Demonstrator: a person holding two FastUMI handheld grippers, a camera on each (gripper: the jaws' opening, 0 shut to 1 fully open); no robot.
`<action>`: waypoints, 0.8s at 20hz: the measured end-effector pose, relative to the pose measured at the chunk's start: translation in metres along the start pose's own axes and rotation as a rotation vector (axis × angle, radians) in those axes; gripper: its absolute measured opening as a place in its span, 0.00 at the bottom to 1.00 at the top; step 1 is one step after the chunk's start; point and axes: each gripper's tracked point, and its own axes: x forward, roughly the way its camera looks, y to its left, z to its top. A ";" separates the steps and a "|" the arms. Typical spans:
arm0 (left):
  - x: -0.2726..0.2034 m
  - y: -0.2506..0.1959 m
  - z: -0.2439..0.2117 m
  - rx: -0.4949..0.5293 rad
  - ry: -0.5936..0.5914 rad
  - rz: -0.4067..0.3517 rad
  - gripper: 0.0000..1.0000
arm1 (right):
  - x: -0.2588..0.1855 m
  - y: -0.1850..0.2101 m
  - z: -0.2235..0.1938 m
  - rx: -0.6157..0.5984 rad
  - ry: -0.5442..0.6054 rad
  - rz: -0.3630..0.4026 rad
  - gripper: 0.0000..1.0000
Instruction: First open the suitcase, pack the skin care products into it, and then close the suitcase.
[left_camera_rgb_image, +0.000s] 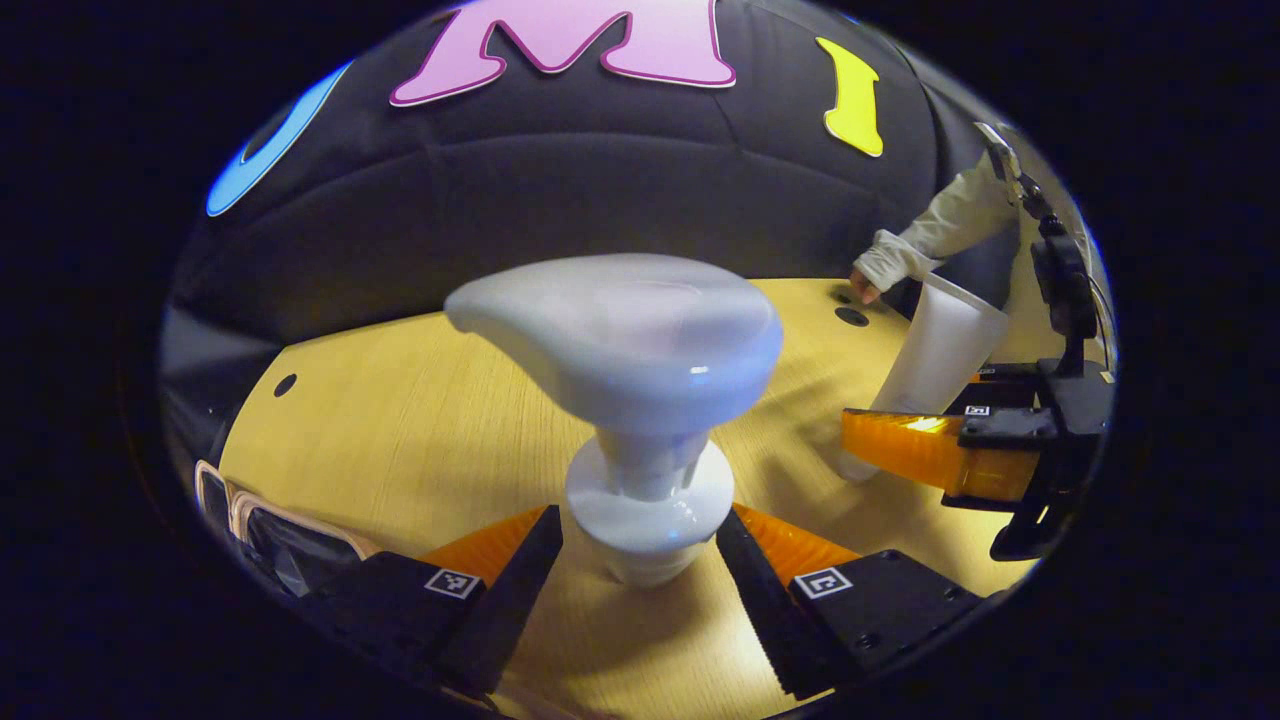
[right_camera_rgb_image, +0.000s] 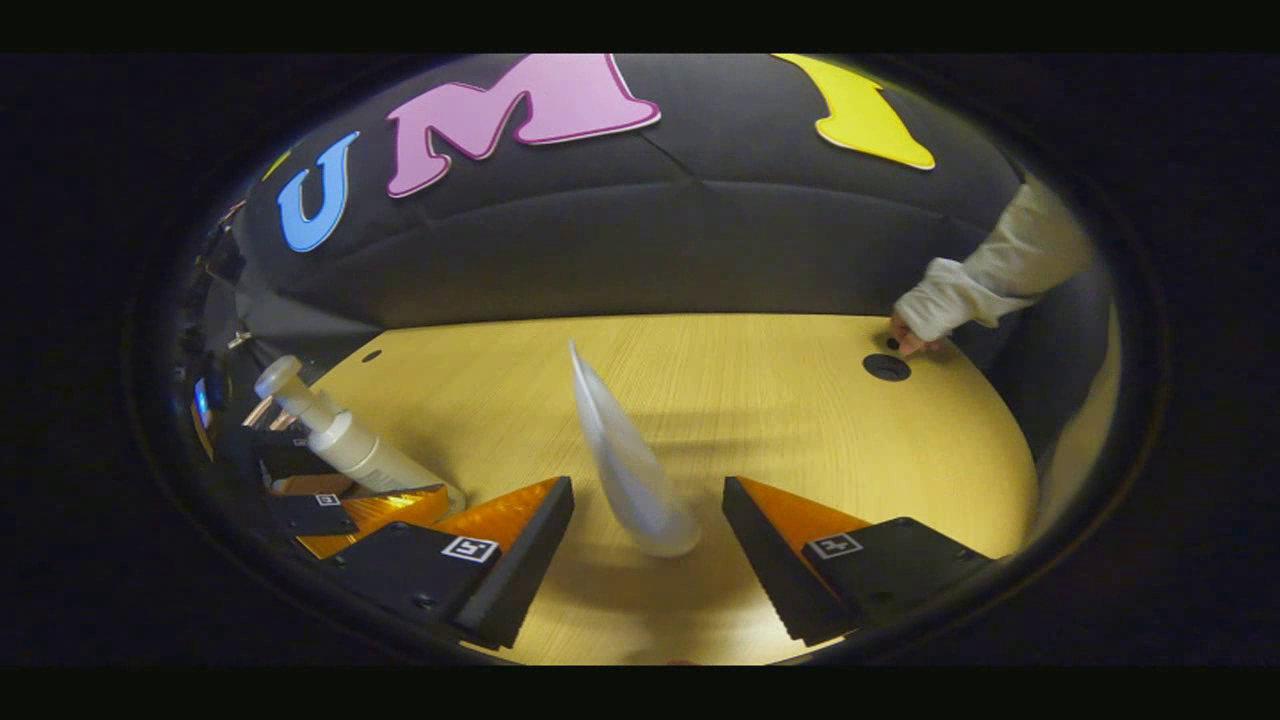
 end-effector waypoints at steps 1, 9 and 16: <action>-0.016 0.003 0.006 0.004 0.004 0.014 0.78 | 0.004 -0.005 -0.002 -0.014 0.005 -0.025 0.85; -0.055 -0.015 0.019 0.083 0.073 -0.075 0.54 | -0.036 0.028 0.016 -0.106 -0.010 0.060 0.29; -0.186 0.036 -0.003 0.110 0.156 -0.094 0.54 | -0.143 0.090 0.054 -0.146 -0.129 0.064 0.29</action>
